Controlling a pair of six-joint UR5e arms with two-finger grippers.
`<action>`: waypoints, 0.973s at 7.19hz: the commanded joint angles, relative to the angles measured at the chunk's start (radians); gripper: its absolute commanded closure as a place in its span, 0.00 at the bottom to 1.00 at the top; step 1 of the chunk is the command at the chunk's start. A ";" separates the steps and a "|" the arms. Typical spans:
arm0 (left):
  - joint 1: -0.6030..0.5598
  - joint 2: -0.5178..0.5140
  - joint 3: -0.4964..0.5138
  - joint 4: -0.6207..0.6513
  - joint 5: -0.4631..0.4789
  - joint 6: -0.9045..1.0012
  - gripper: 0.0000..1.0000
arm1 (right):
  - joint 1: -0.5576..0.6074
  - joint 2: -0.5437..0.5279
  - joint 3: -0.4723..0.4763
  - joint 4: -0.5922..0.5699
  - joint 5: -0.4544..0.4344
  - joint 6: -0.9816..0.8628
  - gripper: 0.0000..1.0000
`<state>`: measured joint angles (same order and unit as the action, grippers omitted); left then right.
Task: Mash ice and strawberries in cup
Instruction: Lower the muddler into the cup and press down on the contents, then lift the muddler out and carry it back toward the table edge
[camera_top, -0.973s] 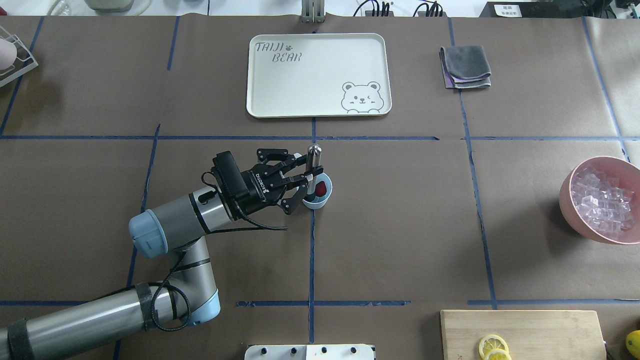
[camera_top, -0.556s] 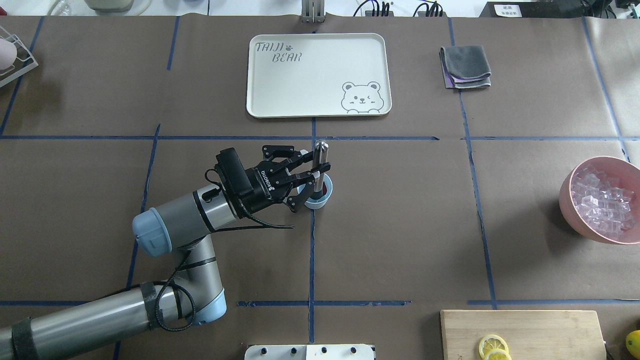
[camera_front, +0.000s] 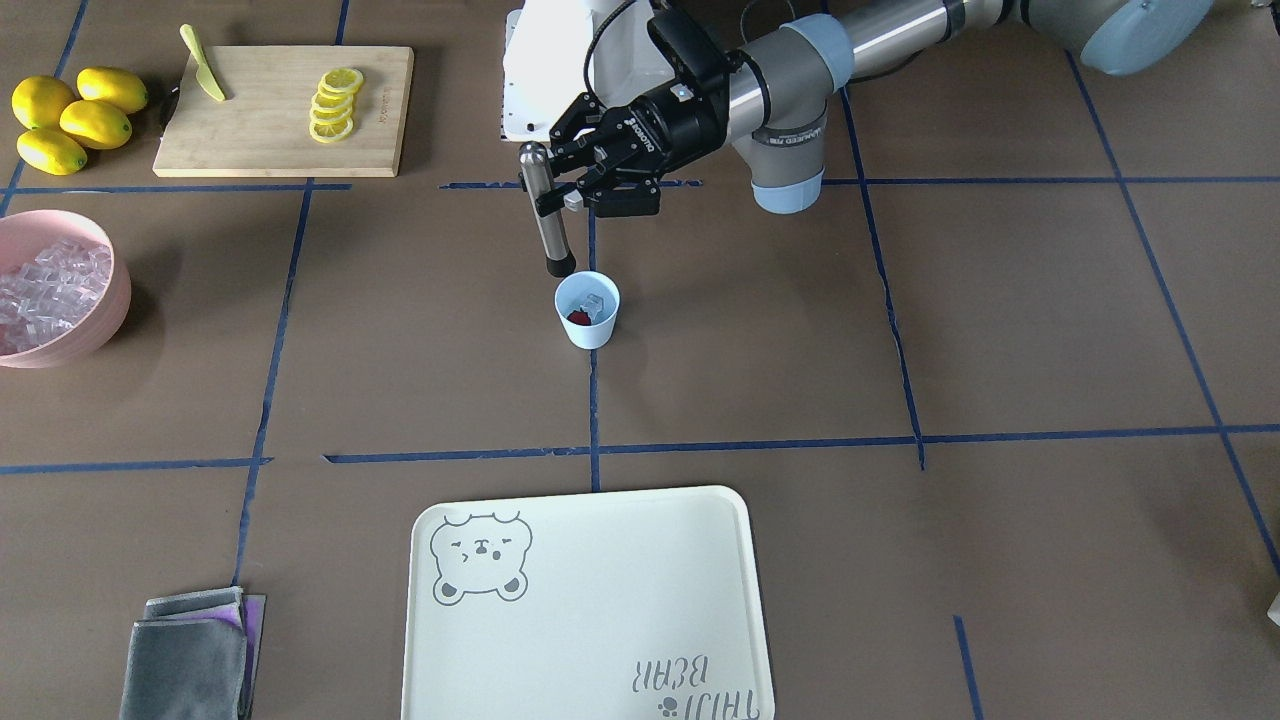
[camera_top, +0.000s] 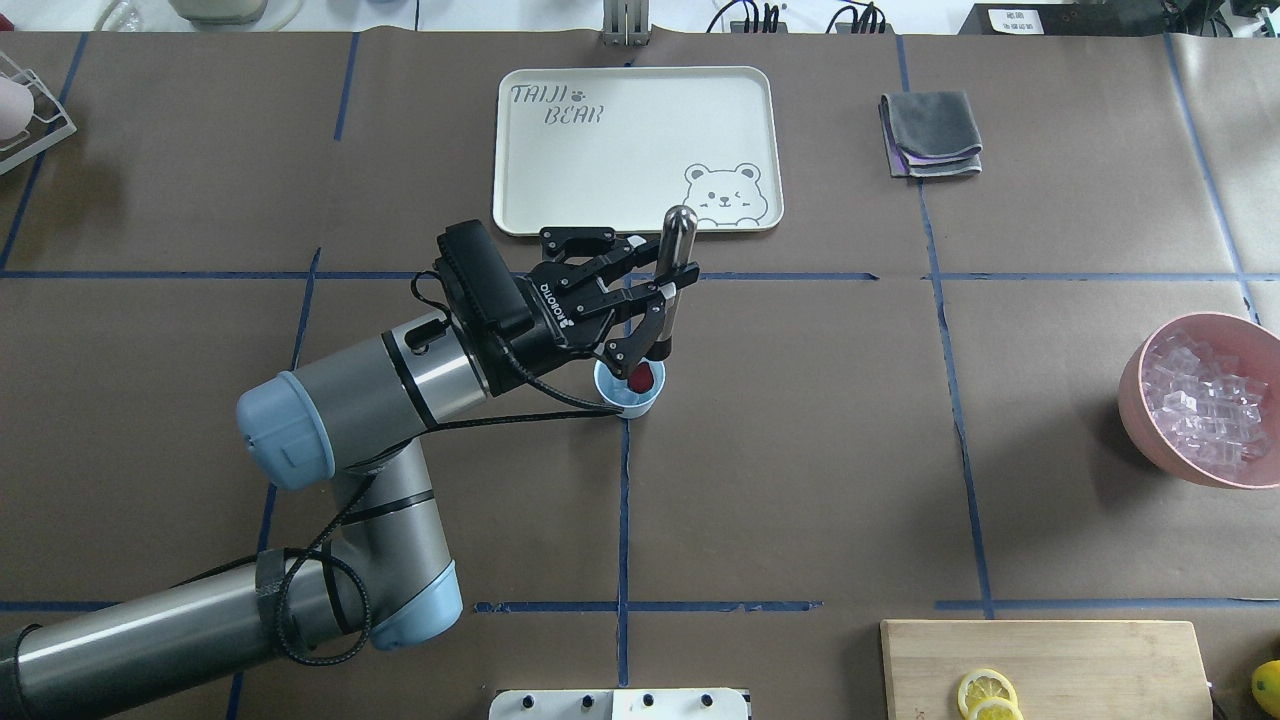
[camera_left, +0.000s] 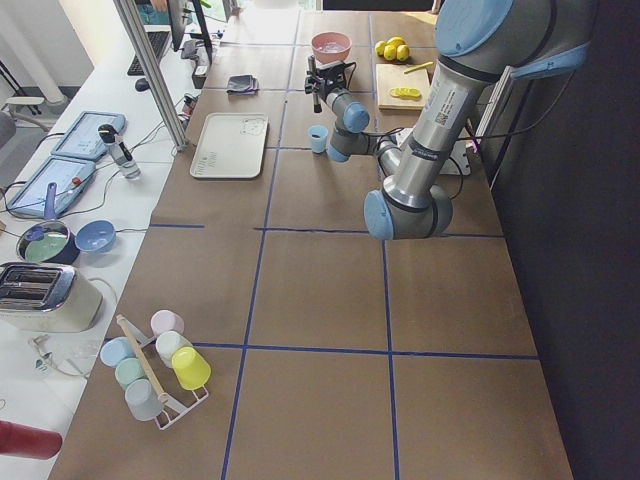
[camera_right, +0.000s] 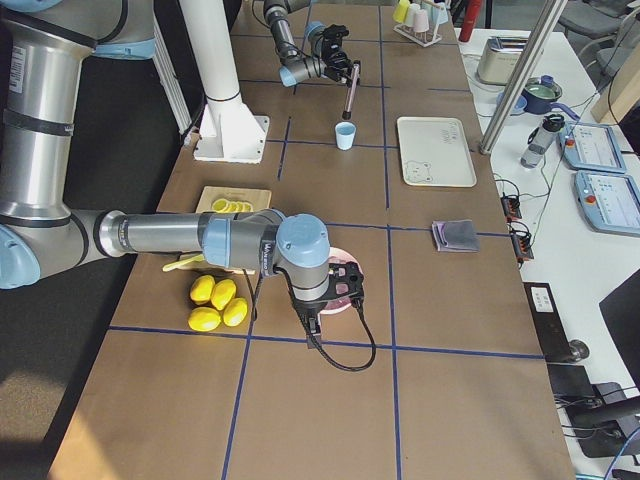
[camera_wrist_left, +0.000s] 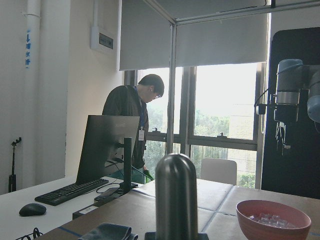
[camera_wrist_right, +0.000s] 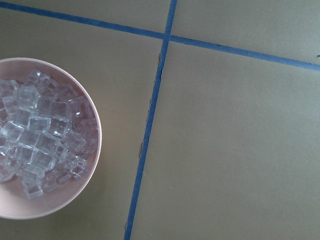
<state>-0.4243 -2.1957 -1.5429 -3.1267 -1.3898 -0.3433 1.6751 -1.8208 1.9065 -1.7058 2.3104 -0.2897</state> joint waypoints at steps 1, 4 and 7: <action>-0.034 0.045 -0.161 0.335 -0.002 -0.066 1.00 | 0.000 0.000 -0.003 0.000 0.000 0.000 0.00; -0.109 0.045 -0.322 0.995 -0.032 -0.068 1.00 | 0.000 -0.002 -0.001 0.000 -0.002 -0.003 0.00; -0.356 0.048 -0.322 1.295 -0.378 -0.100 0.99 | 0.000 0.000 0.000 0.000 -0.002 -0.003 0.00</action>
<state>-0.6892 -2.1497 -1.8620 -1.9689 -1.6260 -0.4356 1.6746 -1.8211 1.9065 -1.7051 2.3087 -0.2930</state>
